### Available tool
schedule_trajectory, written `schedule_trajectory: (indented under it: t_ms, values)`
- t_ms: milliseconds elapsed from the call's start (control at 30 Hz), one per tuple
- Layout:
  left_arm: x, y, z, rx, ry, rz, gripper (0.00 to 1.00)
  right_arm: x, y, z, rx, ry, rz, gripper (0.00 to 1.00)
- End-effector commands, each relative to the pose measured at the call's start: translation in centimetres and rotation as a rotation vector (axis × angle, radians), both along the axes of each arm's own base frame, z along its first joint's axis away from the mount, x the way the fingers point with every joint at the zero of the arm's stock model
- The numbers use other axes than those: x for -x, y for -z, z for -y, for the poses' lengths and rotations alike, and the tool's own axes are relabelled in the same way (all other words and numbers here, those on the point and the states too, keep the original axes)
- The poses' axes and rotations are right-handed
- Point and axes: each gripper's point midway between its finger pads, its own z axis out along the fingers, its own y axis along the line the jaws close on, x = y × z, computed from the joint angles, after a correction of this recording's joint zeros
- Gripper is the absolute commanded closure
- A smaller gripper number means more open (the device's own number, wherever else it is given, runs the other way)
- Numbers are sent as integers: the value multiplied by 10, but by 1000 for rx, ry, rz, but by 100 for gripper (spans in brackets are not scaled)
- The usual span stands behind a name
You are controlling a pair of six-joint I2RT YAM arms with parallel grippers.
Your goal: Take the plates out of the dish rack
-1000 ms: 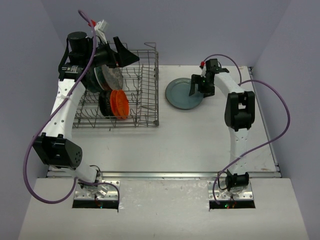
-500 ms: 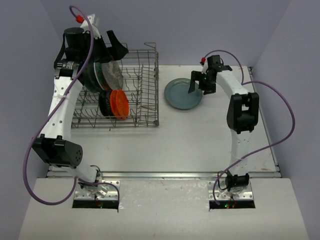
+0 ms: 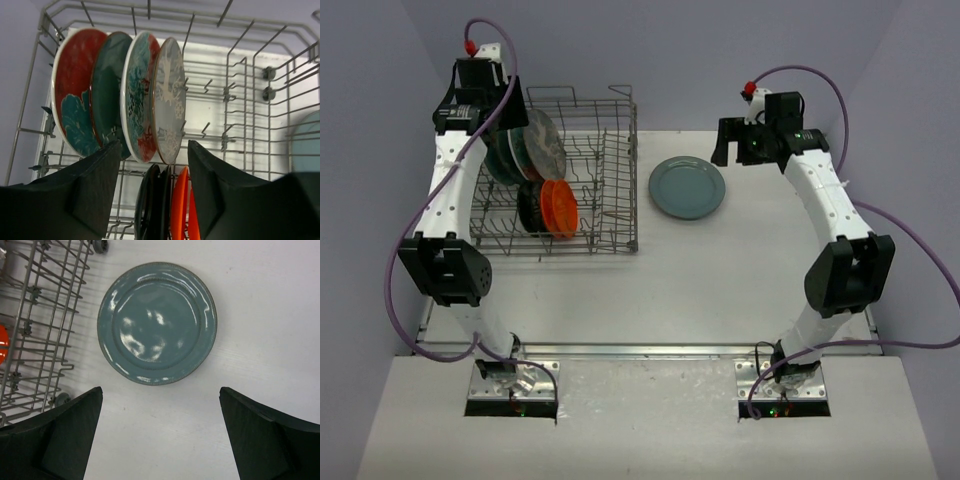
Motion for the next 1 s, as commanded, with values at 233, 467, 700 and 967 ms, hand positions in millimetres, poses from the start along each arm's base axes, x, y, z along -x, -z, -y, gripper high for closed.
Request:
schedule_trajectory:
  t_ms: [233,467,700,967]
  values:
    - [-36,36,0,-21,21,-42,55,16,21,2,17,-1,-23,1]
    - [-52,81,-5,-20,-6,-132,56,15,27,-1,-7,-1,-49,1]
    - [-65,121,-6,-22,-18,-195,72,17,37,-3,-19,-1,-81,1]
    - [-72,136,-4,-1,-31,-222,100,20,40,-5,-27,-5,-94,1]
